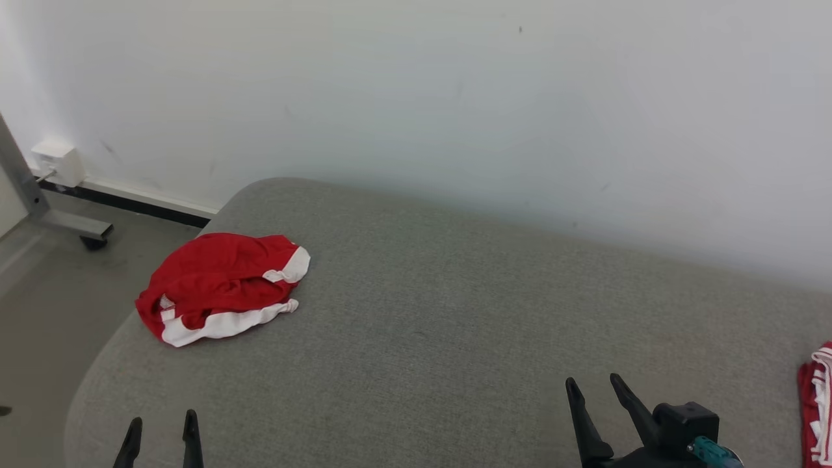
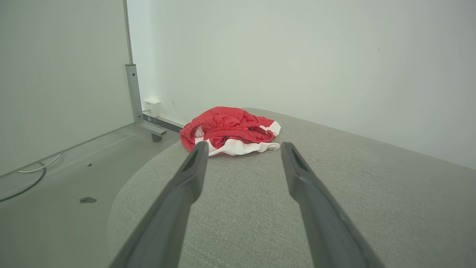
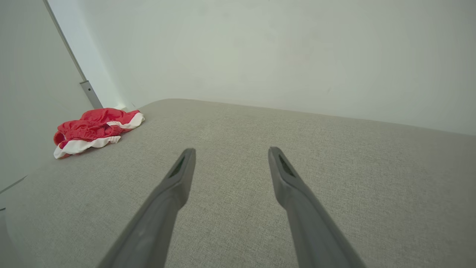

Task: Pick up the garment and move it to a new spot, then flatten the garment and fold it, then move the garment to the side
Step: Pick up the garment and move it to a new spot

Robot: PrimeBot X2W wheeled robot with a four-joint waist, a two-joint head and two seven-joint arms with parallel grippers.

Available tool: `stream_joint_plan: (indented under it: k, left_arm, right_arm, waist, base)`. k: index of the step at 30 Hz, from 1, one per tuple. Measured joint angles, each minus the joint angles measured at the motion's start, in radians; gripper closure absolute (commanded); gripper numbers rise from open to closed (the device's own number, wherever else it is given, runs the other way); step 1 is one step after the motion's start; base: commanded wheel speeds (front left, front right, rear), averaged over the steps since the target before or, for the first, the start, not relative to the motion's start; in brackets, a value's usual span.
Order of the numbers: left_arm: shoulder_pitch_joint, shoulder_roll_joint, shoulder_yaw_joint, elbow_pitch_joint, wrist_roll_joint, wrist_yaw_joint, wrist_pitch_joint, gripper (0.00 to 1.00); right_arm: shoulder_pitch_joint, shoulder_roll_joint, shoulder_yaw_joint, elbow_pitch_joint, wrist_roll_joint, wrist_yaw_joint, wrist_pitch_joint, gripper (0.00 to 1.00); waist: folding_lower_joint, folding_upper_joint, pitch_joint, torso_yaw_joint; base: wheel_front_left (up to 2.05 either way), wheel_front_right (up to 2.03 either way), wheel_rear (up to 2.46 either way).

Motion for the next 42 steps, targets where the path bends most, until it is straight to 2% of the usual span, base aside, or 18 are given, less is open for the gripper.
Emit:
stream_joint_plan:
  k: [9, 18, 23, 29, 35, 39, 42]
  left_arm:
    - [0.01, 0.001, 0.011, -0.022, -0.011, 0.018, -0.002, 0.0]
    - [0.019, 0.0, 0.013, -0.023, -0.016, 0.027, -0.003, 0.0]
    - [0.004, 0.003, 0.004, 0.02, -0.036, 0.018, 0.014, 0.0]
    - [-0.128, 0.035, 0.004, 0.112, -0.06, -0.006, 0.055, 0.0]
    - [-0.325, 0.073, 0.03, 0.232, -0.115, -0.027, 0.067, 0.0]
    - [-0.455, 0.083, 0.079, 0.303, -0.195, -0.037, 0.093, 0.0]
    - [-0.551, 0.094, 0.142, 0.36, -0.308, -0.054, 0.149, 0.0]
  right_arm:
    - [-0.032, 0.001, 0.024, 0.026, -0.002, 0.0, -0.004, 0.0]
    - [-0.042, 0.001, 0.024, 0.034, -0.012, 0.0, -0.009, 0.0]
    - [-0.035, 0.001, 0.023, 0.033, -0.022, 0.0, -0.008, 0.0]
    - [-0.041, 0.001, 0.043, -0.008, -0.05, 0.0, 0.021, 0.0]
    - [-0.107, -0.001, 0.065, -0.1, -0.111, 0.0, 0.072, 0.0]
    - [-0.149, -0.012, 0.087, -0.165, -0.122, 0.0, 0.102, 0.0]
    - [-0.18, -0.027, 0.097, -0.215, -0.127, 0.0, 0.113, 0.0]
  waist:
    - [0.0, 0.0, 0.018, 0.06]
    - [0.0, 0.0, 0.025, 0.066]
    - [0.0, 0.0, 0.028, 0.066]
    - [0.0, 0.0, 0.056, 0.055]
    - [0.0001, 0.0, 0.131, 0.028]
    - [0.0001, 0.0001, 0.204, -0.002]
    - [0.0002, 0.0001, 0.268, -0.034]
  base:
    - [0.0, 0.0, 0.0]
    - [0.0, 0.0, 0.0]
    - [0.0, 0.0, 0.0]
    - [0.0, 0.0, 0.0]
    - [0.0, 0.0, 0.0]
    - [0.0, 0.0, 0.0]
    - [0.0, 0.0, 0.0]
